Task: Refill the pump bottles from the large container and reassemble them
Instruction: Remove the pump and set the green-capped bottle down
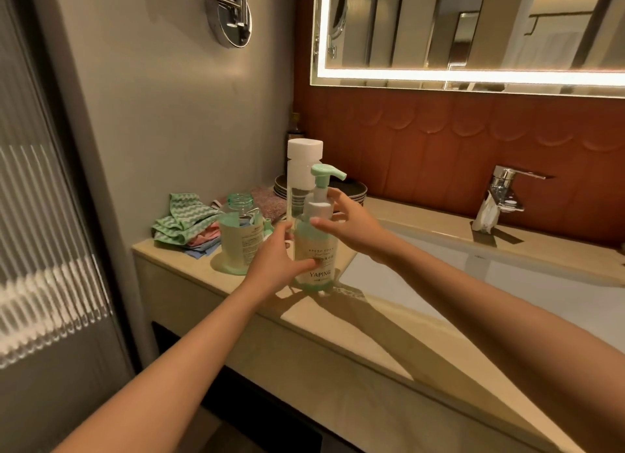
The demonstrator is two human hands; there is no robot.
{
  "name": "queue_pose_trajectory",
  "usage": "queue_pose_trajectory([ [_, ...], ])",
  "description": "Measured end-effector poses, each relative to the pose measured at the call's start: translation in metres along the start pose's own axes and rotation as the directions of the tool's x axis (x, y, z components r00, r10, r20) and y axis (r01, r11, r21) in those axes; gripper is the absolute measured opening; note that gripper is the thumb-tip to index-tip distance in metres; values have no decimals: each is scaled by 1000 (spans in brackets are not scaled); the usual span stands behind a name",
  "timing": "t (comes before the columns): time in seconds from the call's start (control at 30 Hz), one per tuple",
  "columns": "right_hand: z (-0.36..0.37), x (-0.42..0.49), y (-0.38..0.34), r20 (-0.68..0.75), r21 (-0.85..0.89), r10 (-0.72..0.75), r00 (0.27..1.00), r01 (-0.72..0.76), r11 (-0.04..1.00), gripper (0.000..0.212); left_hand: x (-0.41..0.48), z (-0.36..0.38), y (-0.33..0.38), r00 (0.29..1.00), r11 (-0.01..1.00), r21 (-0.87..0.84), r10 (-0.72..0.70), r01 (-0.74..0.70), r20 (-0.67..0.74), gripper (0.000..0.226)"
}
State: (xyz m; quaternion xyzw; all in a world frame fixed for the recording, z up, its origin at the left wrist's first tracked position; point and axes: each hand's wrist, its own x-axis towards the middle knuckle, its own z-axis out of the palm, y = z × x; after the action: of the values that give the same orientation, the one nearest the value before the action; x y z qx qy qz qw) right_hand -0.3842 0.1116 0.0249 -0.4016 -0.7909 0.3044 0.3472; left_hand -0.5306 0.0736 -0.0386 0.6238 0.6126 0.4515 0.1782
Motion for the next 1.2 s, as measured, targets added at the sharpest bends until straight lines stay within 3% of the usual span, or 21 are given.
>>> queue_pose_trajectory([
  [0.27,1,-8,-3,7,17,1,1000,-1,1000,63,-8,5,-1,996,987,-160,14,0,90,79],
  [0.4,5,-6,-8,-174,3,-57,983,58,998,63,-7,9,-2,997,991,-133,8,3,78,73],
  [0.5,4,2,-10,-292,-36,-36,956,26,999,49,-4,9,-3,997,995,-101,4,4,79,72],
  [0.73,6,0,-11,-206,169,43,978,-8,986,38,-4,11,-4,998,993,-116,0,6,56,73],
  [0.87,7,-1,-8,-209,282,100,973,-38,959,50,-5,13,-5,999,995,-100,3,1,39,71],
  [1.03,11,2,-7,-314,163,65,947,-14,987,46,-5,13,-5,999,996,-86,-12,15,41,72],
  [1.2,5,-1,-11,-211,215,70,975,-24,976,47,-6,13,-4,999,996,-91,-21,25,43,76],
])
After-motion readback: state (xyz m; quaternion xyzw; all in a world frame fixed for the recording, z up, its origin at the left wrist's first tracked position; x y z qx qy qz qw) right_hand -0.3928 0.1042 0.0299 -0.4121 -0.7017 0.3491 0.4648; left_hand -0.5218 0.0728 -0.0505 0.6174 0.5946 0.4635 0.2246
